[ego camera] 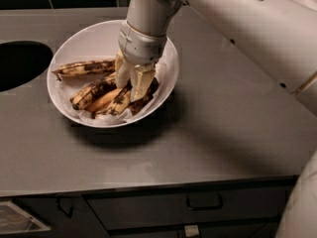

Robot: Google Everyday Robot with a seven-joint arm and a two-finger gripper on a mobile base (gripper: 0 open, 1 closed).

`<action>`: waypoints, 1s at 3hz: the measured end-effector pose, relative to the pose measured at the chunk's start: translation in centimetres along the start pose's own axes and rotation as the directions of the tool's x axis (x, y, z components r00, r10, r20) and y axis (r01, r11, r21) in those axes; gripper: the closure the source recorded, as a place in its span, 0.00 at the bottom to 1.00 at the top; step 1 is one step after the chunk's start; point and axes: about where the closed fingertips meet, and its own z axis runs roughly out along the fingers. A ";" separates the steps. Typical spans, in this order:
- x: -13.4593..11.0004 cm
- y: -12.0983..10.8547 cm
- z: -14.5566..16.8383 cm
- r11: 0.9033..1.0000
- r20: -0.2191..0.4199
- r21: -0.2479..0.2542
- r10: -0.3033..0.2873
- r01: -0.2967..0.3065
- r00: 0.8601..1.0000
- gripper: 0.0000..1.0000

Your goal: Pick banana from white bowl

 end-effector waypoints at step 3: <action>-0.9 -0.2 -1.4 0.999 -0.045 0.048 0.000 0.002 0.999 1.00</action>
Offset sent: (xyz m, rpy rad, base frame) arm -0.0001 0.0001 0.0005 0.0011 -0.0025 -0.0015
